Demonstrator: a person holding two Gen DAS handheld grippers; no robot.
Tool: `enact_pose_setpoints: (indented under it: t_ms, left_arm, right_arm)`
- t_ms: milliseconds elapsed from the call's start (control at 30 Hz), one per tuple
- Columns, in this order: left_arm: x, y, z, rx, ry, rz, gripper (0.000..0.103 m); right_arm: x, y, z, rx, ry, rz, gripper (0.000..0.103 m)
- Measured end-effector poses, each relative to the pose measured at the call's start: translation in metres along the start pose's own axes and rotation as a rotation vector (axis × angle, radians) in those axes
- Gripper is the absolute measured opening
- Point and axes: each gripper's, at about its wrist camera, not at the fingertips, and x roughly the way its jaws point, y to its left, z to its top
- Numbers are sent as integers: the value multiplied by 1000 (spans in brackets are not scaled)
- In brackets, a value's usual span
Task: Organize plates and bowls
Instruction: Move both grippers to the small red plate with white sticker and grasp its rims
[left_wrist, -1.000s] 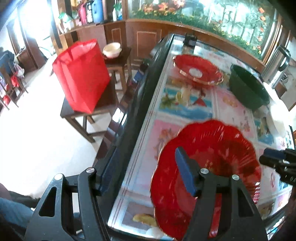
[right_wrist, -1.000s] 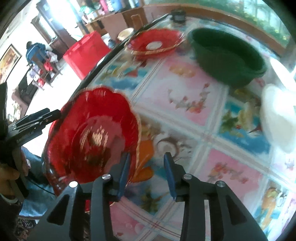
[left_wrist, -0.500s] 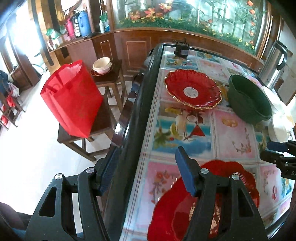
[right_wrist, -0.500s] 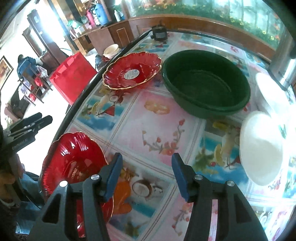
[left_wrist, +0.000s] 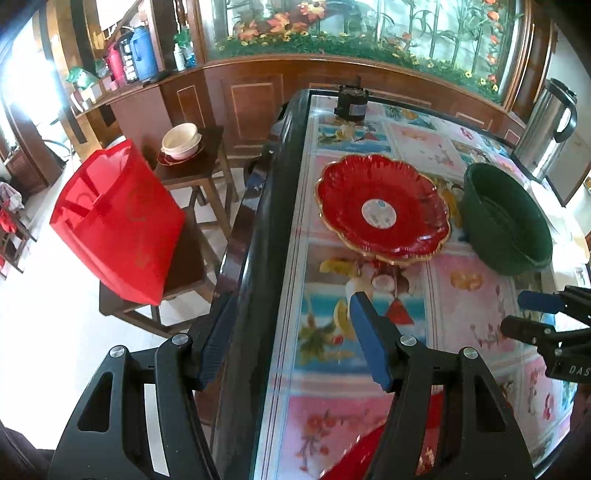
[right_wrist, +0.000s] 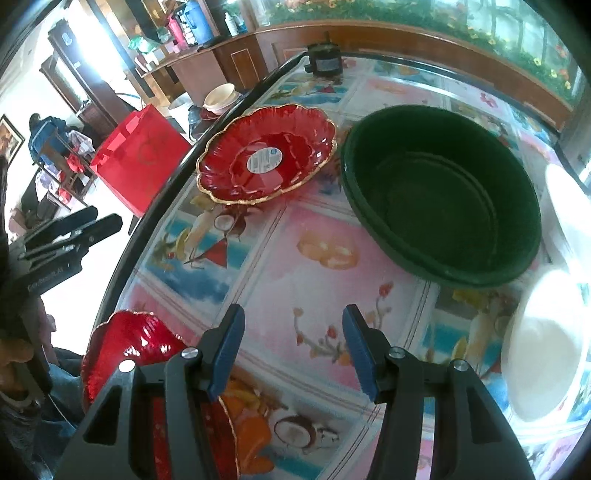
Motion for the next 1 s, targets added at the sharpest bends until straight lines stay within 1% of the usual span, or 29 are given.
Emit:
enact_pose_setpoints:
  t_ms: [200, 333, 467, 567, 700, 867, 1000]
  left_arm:
    - [18, 0, 16, -13, 17, -28, 64]
    - [27, -2, 23, -9, 26, -23, 64]
    - [42, 1, 34, -36, 61, -36, 64]
    - [53, 4, 41, -60, 78, -38, 64]
    - [67, 6, 53, -79, 91, -28, 64]
    - [84, 4, 71, -88, 107, -33, 64]
    - [98, 1, 79, -94, 122, -44, 64]
  right_arm:
    - [10, -3, 15, 33, -1, 15, 55]
    - [17, 2, 23, 30, 3, 29, 55]
    - [30, 6, 30, 31, 21, 61, 55]
    - [41, 1, 38, 56, 36, 76, 55]
    - [52, -10, 49, 87, 47, 70, 55]
    - [57, -23, 61, 156, 34, 91, 55]
    - [64, -24, 68, 198, 18, 101, 55]
